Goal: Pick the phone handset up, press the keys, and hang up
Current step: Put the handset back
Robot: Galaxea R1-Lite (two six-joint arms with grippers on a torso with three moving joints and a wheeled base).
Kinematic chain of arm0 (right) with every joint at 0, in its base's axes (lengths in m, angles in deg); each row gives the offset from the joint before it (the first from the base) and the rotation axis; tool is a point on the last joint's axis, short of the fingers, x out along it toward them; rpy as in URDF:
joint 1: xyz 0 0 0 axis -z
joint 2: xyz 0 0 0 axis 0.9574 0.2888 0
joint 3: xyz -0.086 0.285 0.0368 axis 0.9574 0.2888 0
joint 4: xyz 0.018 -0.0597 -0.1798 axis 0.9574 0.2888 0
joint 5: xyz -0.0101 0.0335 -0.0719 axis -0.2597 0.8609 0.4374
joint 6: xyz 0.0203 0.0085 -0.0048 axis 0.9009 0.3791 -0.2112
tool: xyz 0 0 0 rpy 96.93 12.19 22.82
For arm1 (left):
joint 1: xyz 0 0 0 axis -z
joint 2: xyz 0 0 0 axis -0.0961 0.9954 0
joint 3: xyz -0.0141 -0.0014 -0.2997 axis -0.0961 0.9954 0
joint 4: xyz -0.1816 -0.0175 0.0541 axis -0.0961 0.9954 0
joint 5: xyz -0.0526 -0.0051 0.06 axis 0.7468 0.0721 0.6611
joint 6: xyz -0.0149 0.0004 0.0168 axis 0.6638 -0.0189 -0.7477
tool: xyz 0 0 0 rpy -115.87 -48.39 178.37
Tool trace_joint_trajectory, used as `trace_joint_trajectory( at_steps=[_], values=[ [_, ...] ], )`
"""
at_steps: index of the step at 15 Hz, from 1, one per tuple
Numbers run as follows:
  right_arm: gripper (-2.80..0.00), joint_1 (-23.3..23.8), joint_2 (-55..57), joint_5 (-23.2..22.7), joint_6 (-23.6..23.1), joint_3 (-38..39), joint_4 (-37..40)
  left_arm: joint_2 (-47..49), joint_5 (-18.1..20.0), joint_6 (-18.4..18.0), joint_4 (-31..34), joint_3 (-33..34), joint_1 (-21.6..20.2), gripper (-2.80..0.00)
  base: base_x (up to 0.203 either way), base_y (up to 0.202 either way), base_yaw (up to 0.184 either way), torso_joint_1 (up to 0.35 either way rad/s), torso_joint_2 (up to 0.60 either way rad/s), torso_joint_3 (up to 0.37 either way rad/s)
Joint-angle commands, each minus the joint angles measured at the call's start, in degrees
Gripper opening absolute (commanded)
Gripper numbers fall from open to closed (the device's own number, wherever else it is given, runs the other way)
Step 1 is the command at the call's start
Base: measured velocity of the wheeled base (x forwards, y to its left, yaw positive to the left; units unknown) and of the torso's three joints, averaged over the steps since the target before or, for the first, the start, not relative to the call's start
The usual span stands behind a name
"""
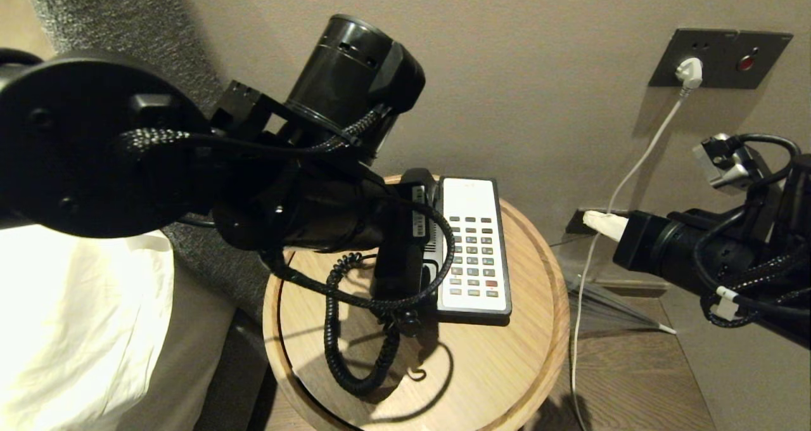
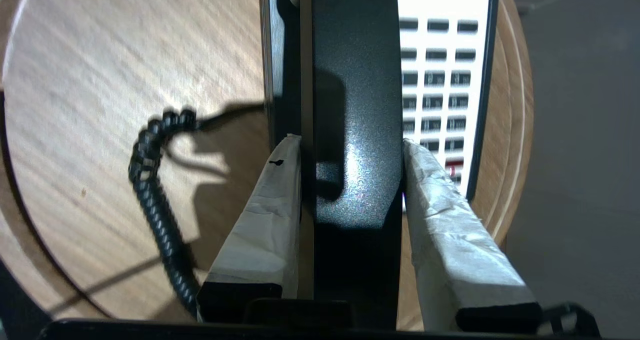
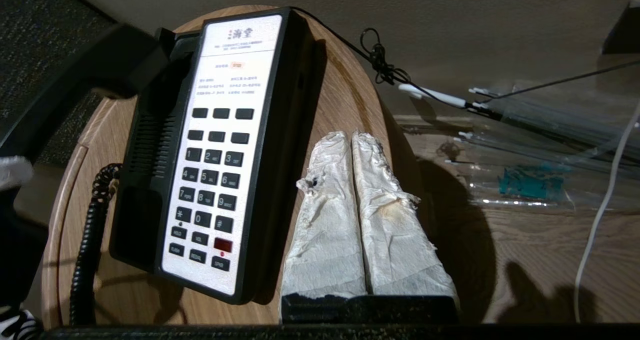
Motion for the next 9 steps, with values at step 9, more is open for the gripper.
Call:
trace_joint_trajectory(
  at_steps=[9],
  values=[
    [-2.80, 0.06, -0.66, -0.64, 0.06, 2.50, -0.29, 6.93, -1.19, -0.41, 0.22, -4.60, -2.45, -2.80, 0.000, 0.000, 0.000, 0.000, 0.00, 0.000]
  ],
)
